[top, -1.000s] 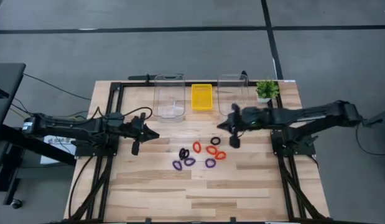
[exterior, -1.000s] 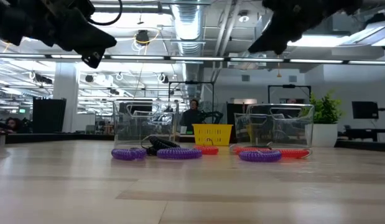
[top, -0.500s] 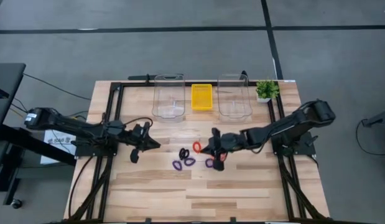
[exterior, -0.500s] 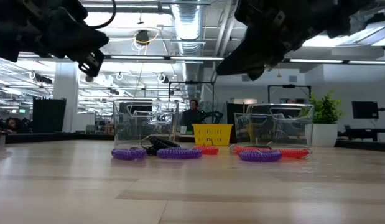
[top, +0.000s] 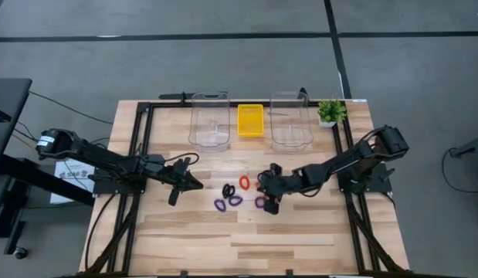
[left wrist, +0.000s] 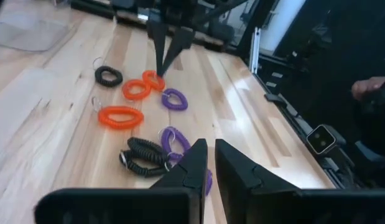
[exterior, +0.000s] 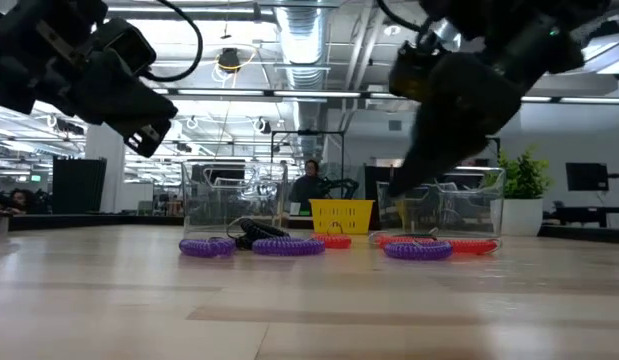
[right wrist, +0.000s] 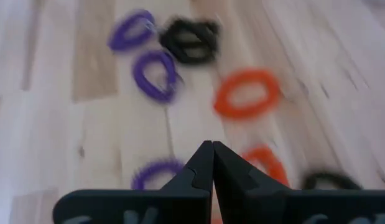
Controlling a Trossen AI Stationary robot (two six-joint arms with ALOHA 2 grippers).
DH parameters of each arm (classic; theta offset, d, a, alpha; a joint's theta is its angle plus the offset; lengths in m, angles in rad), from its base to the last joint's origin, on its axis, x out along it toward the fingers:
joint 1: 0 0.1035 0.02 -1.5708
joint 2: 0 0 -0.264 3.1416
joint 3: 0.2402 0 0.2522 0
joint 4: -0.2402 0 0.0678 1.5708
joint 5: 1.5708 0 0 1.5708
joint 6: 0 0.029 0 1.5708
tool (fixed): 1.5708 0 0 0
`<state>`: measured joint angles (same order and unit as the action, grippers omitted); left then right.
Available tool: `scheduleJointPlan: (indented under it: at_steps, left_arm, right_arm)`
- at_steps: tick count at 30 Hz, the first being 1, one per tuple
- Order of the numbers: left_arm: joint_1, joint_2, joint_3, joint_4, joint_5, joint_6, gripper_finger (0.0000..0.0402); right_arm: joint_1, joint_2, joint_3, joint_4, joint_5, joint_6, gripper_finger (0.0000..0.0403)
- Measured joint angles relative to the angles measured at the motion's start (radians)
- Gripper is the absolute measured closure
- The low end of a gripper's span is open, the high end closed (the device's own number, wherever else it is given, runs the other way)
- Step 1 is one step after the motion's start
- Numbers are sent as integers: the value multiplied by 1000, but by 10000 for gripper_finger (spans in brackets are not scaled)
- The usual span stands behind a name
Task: Sort spring keychains
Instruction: Put the right orange spring keychain into the right transparent bin
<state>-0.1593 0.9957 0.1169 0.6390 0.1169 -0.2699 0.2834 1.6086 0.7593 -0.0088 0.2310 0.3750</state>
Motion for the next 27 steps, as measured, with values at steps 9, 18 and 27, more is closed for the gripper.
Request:
scheduleJointPlan:
  at_steps: [9,18,27]
  left_arm:
    - [-7,7,0,22,0,-8,372]
    - [-18,7,1,24,0,33,372]
    - [-16,7,1,29,0,87,372]
  right_arm:
    - [104,-49,0,-239,56,88,403]
    - [94,-25,2,-243,22,72,403]
    - [89,-25,2,-250,2,70,383]
